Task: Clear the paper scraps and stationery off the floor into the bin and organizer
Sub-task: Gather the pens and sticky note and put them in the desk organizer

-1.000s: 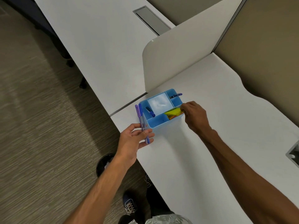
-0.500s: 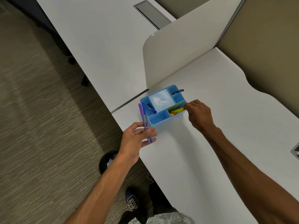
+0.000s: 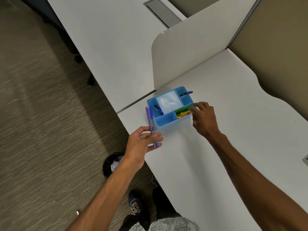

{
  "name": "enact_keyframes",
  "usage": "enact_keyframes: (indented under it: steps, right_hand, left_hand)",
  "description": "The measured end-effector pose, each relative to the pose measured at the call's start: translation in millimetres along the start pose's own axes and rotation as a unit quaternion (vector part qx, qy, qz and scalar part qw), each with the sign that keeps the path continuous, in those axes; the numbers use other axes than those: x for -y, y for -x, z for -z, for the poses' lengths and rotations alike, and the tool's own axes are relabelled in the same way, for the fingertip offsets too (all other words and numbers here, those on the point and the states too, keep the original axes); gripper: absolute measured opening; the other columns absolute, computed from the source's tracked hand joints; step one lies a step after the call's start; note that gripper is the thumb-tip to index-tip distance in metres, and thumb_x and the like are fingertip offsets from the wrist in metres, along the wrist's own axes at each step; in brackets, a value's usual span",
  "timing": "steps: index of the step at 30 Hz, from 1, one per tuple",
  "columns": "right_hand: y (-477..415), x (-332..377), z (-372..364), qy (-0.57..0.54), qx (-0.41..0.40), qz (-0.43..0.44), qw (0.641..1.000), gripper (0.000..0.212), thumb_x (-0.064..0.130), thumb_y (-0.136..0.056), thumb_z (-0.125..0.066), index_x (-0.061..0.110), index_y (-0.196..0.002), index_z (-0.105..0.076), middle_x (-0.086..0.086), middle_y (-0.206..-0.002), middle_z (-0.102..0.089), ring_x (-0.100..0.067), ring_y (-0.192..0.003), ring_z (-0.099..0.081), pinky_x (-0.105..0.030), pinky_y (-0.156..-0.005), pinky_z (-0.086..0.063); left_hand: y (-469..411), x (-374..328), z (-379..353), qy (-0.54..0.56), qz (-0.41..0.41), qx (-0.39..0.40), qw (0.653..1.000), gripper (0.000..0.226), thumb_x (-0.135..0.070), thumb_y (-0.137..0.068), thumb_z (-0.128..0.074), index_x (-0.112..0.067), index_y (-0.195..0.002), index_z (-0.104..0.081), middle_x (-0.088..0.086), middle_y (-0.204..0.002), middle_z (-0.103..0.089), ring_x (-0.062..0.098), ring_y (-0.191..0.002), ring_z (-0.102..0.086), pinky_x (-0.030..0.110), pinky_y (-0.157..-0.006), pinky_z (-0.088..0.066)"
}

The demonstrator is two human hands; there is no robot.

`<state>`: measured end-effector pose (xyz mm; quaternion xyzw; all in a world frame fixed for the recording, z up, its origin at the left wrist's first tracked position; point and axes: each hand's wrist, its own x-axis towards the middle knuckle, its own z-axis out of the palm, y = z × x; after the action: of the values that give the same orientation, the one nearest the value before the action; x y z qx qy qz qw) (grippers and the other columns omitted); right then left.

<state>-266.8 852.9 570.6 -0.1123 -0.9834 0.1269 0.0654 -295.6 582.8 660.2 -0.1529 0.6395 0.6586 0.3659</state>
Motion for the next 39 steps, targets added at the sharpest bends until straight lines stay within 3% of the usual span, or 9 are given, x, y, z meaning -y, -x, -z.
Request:
enact_keyframes:
  steps: [3,7,9,12,15,21,27,33,39]
  right_hand:
    - [1.1,22.1,12.5,-0.173,-0.015,-0.084,0.981,0.021,0.012,-0.092,-0.068,0.011,-0.114,-0.072,-0.01,-0.116,-0.071,-0.028,-0.108,-0.062,-0.034,-0.088,-0.051]
    - [-5.6,57.5,43.2,-0.507,0.142,-0.119,0.842,0.035,0.02,-0.093,-0.07,0.015,-0.126,-0.063,-0.005,-0.11,-0.072,-0.02,-0.092,-0.072,-0.024,-0.073,-0.06]
    - [-10.2,71.0,54.8,-0.545,0.212,-0.087,0.807,0.052,0.021,-0.089,-0.074,0.021,-0.136,-0.054,-0.005,-0.115,-0.068,-0.019,-0.094,-0.073,-0.025,-0.074,-0.06]
    - [-18.7,82.1,65.8,-0.499,0.247,-0.018,0.83,0.05,0.024,-0.087,-0.075,0.027,-0.132,-0.055,-0.004,-0.113,-0.068,-0.018,-0.092,-0.073,-0.024,-0.075,-0.06]
    - [-25.8,80.9,72.6,-0.476,0.25,0.023,0.843,0.026,0.016,-0.09,-0.072,0.009,-0.114,-0.069,-0.011,-0.105,-0.073,-0.022,-0.086,-0.075,-0.028,-0.078,-0.062]
    - [-36.3,66.4,83.6,-0.475,0.258,0.016,0.841,0.017,0.004,-0.085,-0.076,-0.002,-0.1,-0.073,-0.014,-0.093,-0.076,-0.023,-0.082,-0.077,-0.03,-0.079,-0.063]
    - [-56.8,28.2,98.2,-0.501,0.148,-0.068,0.85,0.017,-0.005,-0.079,-0.077,-0.008,-0.095,-0.072,-0.031,-0.092,-0.073,-0.029,-0.076,-0.076,-0.032,-0.075,-0.063]
    - [-87.0,-18.3,90.0,-0.426,-0.032,-0.163,0.889,0.022,0.006,-0.082,-0.08,-0.003,-0.1,-0.072,-0.024,-0.092,-0.073,-0.031,-0.082,-0.076,-0.038,-0.083,-0.063]
    - [-107.9,-30.2,58.4,-0.321,-0.061,-0.202,0.923,0.02,0.018,-0.083,-0.08,0.007,-0.099,-0.074,-0.009,-0.089,-0.073,-0.023,-0.082,-0.074,-0.025,-0.077,-0.06]
  left_hand:
    - [-0.4,-2.2,-2.2,-0.014,0.001,0.002,1.0,0.025,-0.006,-0.091,-0.068,-0.015,-0.113,-0.064,0.005,-0.101,-0.078,0.022,-0.09,-0.076,0.03,-0.072,-0.062]
    - [1.1,-2.7,-5.1,-0.042,0.0,0.018,0.999,0.024,-0.003,-0.092,-0.065,-0.014,-0.114,-0.066,0.006,-0.099,-0.078,0.021,-0.09,-0.076,0.033,-0.078,-0.062]
    - [2.7,-1.8,-7.0,-0.069,-0.004,0.022,0.997,0.026,-0.003,-0.092,-0.065,-0.014,-0.115,-0.068,0.007,-0.099,-0.078,0.02,-0.089,-0.076,0.036,-0.083,-0.062]
    - [4.7,0.3,-9.7,-0.11,-0.011,0.023,0.994,0.026,-0.002,-0.092,-0.065,-0.012,-0.115,-0.07,0.007,-0.099,-0.078,0.019,-0.087,-0.076,0.039,-0.088,-0.06]
    - [5.1,0.4,-10.8,-0.13,-0.018,0.024,0.991,0.028,-0.001,-0.092,-0.065,-0.008,-0.118,-0.07,0.008,-0.099,-0.078,0.02,-0.087,-0.076,0.038,-0.089,-0.06]
    - [-1.9,-3.6,-16.0,-0.157,-0.045,0.018,0.986,0.029,-0.004,-0.09,-0.069,-0.01,-0.118,-0.071,0.006,-0.099,-0.077,0.019,-0.093,-0.074,0.037,-0.093,-0.057]
    - [-19.5,-5.7,-20.4,-0.195,-0.115,-0.007,0.974,0.045,-0.022,-0.09,-0.072,-0.024,-0.134,-0.061,-0.008,-0.129,-0.066,0.007,-0.118,-0.061,0.014,-0.09,-0.052]
    - [-27.9,0.6,-14.4,-0.477,-0.293,-0.092,0.823,0.06,-0.048,-0.096,-0.055,-0.024,-0.149,-0.04,-0.001,-0.154,-0.044,0.01,-0.143,-0.033,0.034,-0.12,-0.017]
    - [-33.3,7.8,-4.8,-0.608,-0.303,-0.126,0.723,0.078,-0.066,-0.094,-0.03,-0.023,-0.157,-0.014,0.006,-0.166,-0.009,0.019,-0.154,-0.005,0.047,-0.124,0.002]
